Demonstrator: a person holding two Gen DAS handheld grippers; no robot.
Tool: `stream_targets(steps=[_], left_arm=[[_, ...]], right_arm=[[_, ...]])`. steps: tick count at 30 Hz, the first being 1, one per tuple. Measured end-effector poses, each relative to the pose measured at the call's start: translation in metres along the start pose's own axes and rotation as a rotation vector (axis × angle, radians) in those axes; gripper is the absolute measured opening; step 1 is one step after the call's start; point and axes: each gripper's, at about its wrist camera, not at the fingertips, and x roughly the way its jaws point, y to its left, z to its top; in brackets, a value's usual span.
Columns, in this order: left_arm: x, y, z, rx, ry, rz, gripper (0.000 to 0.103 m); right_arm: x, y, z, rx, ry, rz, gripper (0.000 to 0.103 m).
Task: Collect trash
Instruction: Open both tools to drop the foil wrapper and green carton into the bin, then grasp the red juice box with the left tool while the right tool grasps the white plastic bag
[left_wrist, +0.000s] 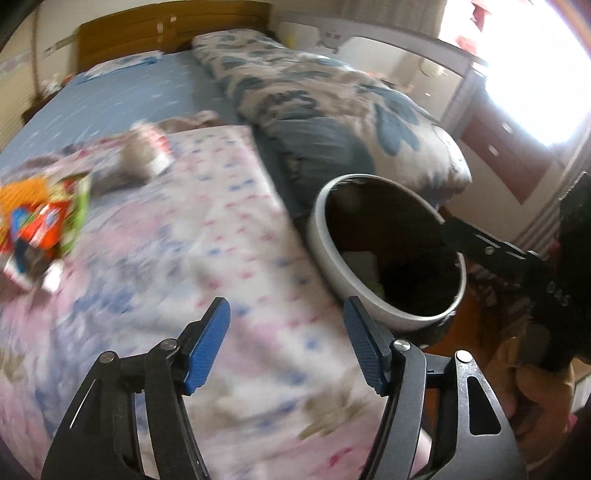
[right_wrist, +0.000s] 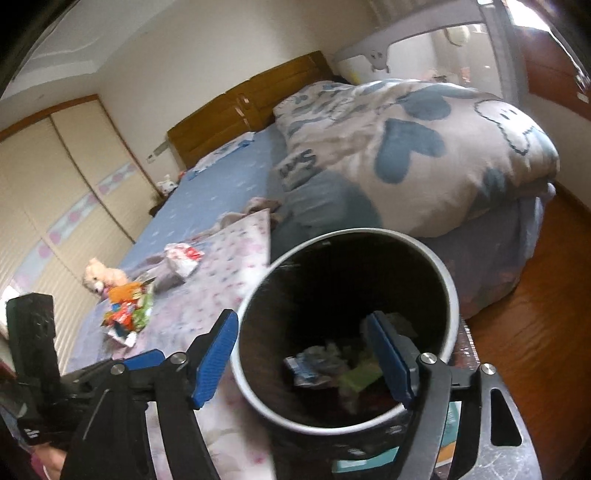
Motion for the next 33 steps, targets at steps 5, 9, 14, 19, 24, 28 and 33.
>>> stream_targets(steps=[5, 9, 14, 19, 24, 28, 33], left_arm=[[-0.013, 0.039, -0.016, -0.089, -0.011, 0.041, 0.065], [-0.025, 0.072, -0.03, -0.146, -0.023, 0.086, 0.065], [-0.038, 0.108, -0.043, -0.206, -0.036, 0.131, 0.066], [-0.049, 0.143, -0.054, -0.264, -0.047, 0.175, 0.066], [-0.055, 0.171, -0.058, -0.308, -0.055, 0.21, 0.066], [-0.057, 0.187, -0.058, -0.333, -0.059, 0.232, 0.066], [-0.055, 0.205, -0.051, -0.343, -0.061, 0.258, 0.066]], right_arm=[[0.01, 0.036, -0.008, -0.044, 0.023, 0.055, 0.078], [0.026, 0.063, -0.014, -0.077, 0.058, 0.091, 0.079], [0.045, 0.093, -0.025, -0.119, 0.099, 0.123, 0.079], [0.063, 0.117, -0.037, -0.14, 0.135, 0.147, 0.079], [0.079, 0.134, -0.045, -0.154, 0.158, 0.152, 0.079], [0.09, 0.142, -0.047, -0.155, 0.171, 0.156, 0.079], [0.107, 0.149, -0.044, -0.159, 0.168, 0.15, 0.079]])
